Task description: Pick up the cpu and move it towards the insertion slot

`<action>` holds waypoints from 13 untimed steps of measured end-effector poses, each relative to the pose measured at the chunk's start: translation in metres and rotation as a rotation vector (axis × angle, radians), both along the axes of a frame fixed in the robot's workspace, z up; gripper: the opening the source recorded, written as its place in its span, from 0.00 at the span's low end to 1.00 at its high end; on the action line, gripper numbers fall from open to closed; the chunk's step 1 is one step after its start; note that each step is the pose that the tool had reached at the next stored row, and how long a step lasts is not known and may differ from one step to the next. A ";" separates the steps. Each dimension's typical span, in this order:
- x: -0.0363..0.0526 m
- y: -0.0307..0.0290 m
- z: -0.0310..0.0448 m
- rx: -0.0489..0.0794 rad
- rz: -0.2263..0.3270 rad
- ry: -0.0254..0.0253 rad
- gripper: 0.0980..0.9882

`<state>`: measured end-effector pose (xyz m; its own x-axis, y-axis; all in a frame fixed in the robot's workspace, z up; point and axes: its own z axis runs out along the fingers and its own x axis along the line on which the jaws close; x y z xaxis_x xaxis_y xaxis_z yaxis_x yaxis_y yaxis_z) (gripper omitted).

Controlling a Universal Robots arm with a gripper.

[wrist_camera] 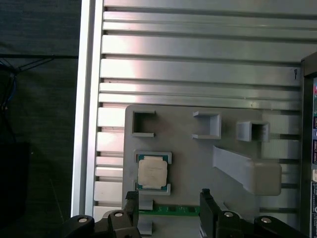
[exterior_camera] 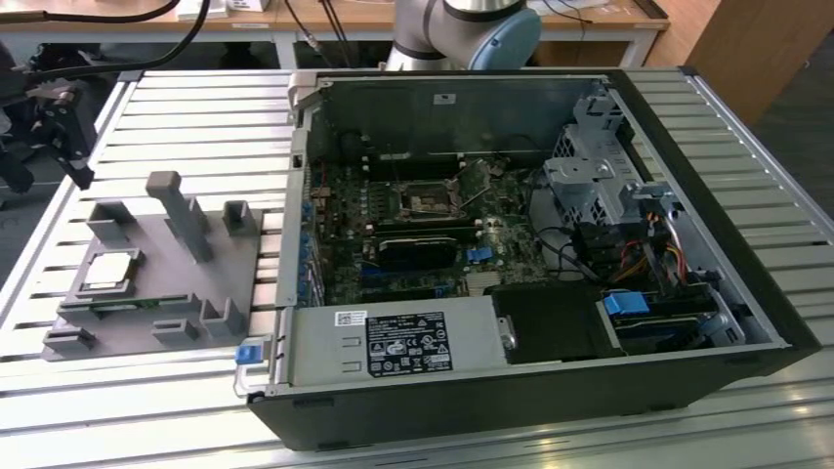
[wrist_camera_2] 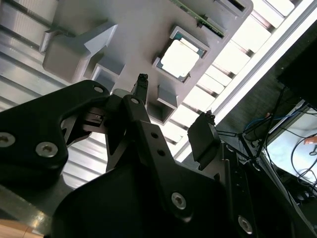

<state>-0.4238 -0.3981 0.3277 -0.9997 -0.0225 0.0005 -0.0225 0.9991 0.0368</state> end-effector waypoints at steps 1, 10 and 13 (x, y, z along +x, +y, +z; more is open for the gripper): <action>0.0000 0.0000 -0.0002 0.000 0.000 0.0000 0.57; -0.0001 0.0000 -0.0024 0.000 0.000 0.0001 0.57; -0.0001 0.0000 -0.0029 0.000 0.000 0.0000 0.57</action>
<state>-0.4238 -0.3981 0.3248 -0.9997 -0.0225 0.0005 -0.0225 0.9991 0.0368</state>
